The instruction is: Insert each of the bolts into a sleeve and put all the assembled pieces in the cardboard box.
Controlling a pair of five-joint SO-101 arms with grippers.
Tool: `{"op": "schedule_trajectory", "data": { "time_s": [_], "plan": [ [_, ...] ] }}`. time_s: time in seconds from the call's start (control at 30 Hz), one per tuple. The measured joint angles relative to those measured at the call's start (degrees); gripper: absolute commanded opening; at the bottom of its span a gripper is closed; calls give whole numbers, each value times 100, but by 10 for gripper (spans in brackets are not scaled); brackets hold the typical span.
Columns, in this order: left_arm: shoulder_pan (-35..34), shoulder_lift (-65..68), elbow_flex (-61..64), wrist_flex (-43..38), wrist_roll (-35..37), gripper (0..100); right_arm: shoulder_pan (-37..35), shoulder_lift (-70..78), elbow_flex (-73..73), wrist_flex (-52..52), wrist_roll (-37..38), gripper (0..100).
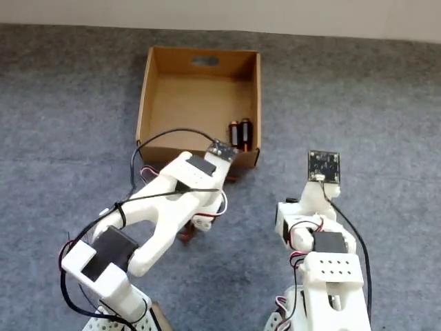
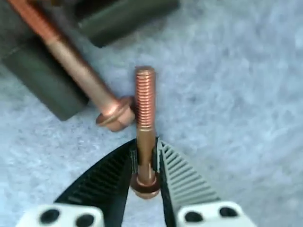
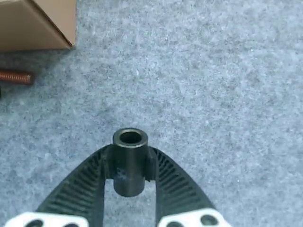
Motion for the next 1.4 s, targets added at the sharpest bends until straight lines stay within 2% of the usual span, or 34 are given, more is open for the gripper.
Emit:
{"op": "schedule_trajectory", "data": {
  "time_s": [0.17, 0.33, 0.43, 0.6, 0.77, 0.9, 1.0, 1.17, 1.3, 1.4],
  "plan": [
    [35, 0, -18, 273, -1292, 10, 0, 0, 18, 0, 0, 5],
    [35, 9, -167, 1064, -2532, 11, 0, 0, 18, 0, 0, 5],
    [35, 9, -273, 1222, -2743, 18, 0, 0, 18, 0, 0, 5],
    [35, 9, -554, 1292, -2796, 133, 0, 0, 18, 0, 0, 5],
    [-26, 9, -607, 1292, -2980, 136, 0, 0, 18, 0, 0, 5],
    [-440, -79, -607, 1310, -3297, 136, 0, 0, 18, 0, 0, 5],
    [-695, -668, -545, 1477, -3481, 136, 0, 0, 18, 0, 0, 5],
    [-659, -2409, 193, 1653, -3420, 136, 0, 0, 18, 0, 0, 5],
    [-677, -3569, 1319, 1116, -2655, 136, 0, 0, 18, 0, 0, 5],
    [-659, -3982, 2215, 457, -1749, 136, 0, 0, 18, 0, 0, 5]
  ]
}}
